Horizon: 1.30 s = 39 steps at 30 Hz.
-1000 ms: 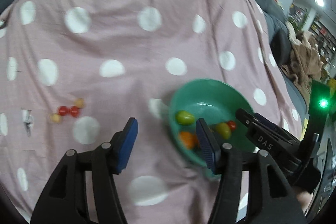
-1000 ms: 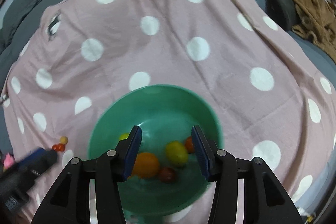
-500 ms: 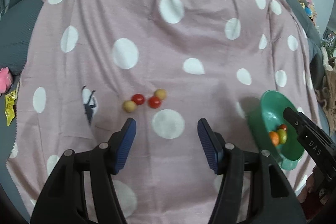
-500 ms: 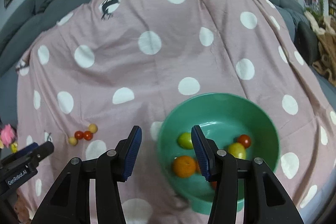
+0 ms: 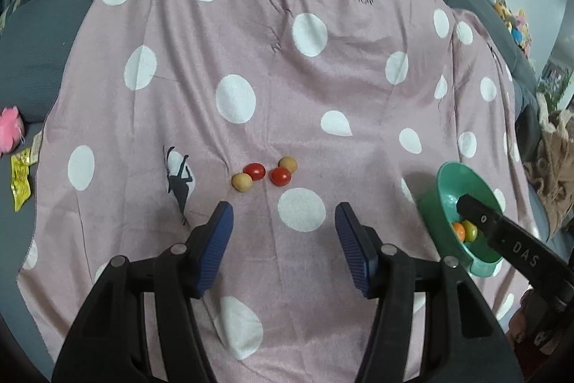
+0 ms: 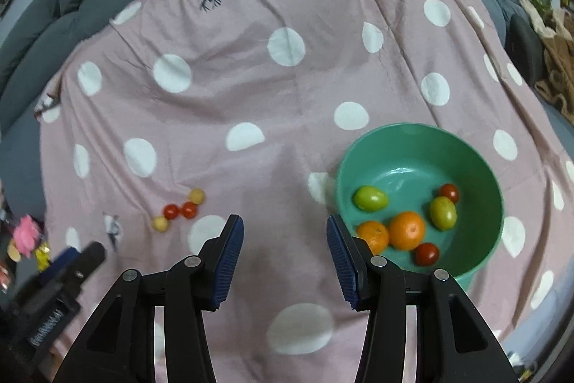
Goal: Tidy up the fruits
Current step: 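Move the right tool back to the tomato cluster and close on a red tomato, then carry the red cherry tomato over the green bowl with the right tool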
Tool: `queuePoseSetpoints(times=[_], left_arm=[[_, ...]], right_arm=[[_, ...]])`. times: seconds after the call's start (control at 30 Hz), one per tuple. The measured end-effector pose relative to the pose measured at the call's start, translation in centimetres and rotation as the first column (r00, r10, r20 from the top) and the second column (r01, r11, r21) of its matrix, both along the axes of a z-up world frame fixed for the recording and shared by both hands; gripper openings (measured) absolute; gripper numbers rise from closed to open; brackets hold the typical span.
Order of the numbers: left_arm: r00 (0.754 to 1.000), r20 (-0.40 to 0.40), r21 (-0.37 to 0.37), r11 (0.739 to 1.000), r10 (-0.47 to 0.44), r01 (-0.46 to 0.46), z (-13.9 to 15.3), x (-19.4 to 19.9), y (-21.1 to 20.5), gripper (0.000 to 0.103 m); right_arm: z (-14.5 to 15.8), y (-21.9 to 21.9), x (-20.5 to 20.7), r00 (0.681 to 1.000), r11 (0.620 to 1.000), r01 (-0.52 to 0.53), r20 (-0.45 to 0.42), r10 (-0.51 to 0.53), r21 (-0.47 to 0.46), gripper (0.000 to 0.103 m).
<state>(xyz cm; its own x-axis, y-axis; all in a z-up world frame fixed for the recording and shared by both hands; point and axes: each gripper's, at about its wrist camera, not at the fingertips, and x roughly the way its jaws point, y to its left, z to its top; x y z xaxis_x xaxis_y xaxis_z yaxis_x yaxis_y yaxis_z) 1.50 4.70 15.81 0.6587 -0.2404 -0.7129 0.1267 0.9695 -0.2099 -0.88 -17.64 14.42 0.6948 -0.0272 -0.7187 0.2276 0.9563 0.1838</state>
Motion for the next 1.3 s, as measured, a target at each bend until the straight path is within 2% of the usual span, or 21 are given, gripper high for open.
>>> queuePoseSetpoints(times=[0.13, 0.2, 0.27, 0.37, 0.43, 0.63, 0.7, 0.83, 0.93, 1.1, 1.2, 1.3], left_arm=[[1.0, -0.001, -0.021, 1.0, -0.011, 0.011, 0.2, -0.3, 0.8, 0.054], [1.0, 0.0, -0.03, 0.999, -0.012, 0.012, 0.3, -0.4, 1.4, 0.054], [1.0, 0.001, -0.041, 0.999, 0.006, -0.006, 0.4, -0.4, 2.2, 0.054], [0.999, -0.018, -0.057, 0.997, 0.048, -0.049, 0.1, 0.3, 3.7, 0.053], [0.997, -0.035, -0.072, 0.994, 0.075, -0.077, -0.1, 0.9, 4.4, 0.053], [0.992, -0.097, -0.12, 0.989, 0.075, -0.087, -1.1, 4.2, 4.5, 0.04], [0.992, -0.114, -0.128, 0.989, 0.06, -0.075, -1.6, 5.9, 4.1, 0.035], [0.981, -0.183, -0.095, 0.992, 0.067, -0.086, -4.0, 9.2, 3.5, 0.028], [0.969, -0.241, -0.094, 0.992, 0.054, -0.079, -5.7, 11.9, 2.8, 0.028], [0.969, -0.245, -0.041, 0.997, 0.046, -0.058, -7.1, 15.1, 1.7, 0.027], [0.959, -0.283, -0.077, 0.995, 0.034, -0.058, -9.0, 16.8, 2.0, 0.027], [0.944, -0.33, -0.101, 0.993, 0.029, -0.066, -10.7, 17.9, 2.2, 0.028]], right_arm=[[0.7, 1.2, 0.1, 0.998, 1.0, 0.014, -0.059, -0.015, -0.016, 0.05], [1.5, 1.6, 0.3, 0.998, 1.0, -0.008, -0.059, 0.008, 0.01, 0.05], [2.2, 2.0, 0.7, 0.998, 1.0, -0.024, -0.061, 0.025, 0.011, 0.05], [2.4, 2.7, 2.0, 0.997, 0.998, -0.035, -0.073, 0.032, -0.044, 0.05], [1.9, 2.8, 2.9, 0.996, 0.998, -0.048, -0.079, 0.046, -0.033, 0.05], [-1.0, 3.4, 6.6, 0.982, 0.986, -0.142, -0.114, 0.152, 0.091, 0.049], [-2.0, 3.7, 8.2, 0.975, 0.978, -0.162, -0.13, 0.179, 0.129, 0.044], [-4.6, 4.3, 11.3, 0.958, 0.952, -0.204, -0.154, 0.242, 0.227, 0.037], [-6.9, 5.1, 13.2, 0.944, 0.937, -0.225, -0.178, 0.278, 0.268, 0.037], [-9.6, 7.2, 16.1, 0.92, 0.92, -0.285, -0.192, 0.341, 0.267, 0.035], [-11.8, 7.5, 17.5, 0.907, 0.924, -0.275, -0.246, 0.341, 0.267, 0.033], [-13.5, 7.6, 18.4, 0.887, 0.898, -0.298, -0.253, 0.386, 0.324, 0.033]])
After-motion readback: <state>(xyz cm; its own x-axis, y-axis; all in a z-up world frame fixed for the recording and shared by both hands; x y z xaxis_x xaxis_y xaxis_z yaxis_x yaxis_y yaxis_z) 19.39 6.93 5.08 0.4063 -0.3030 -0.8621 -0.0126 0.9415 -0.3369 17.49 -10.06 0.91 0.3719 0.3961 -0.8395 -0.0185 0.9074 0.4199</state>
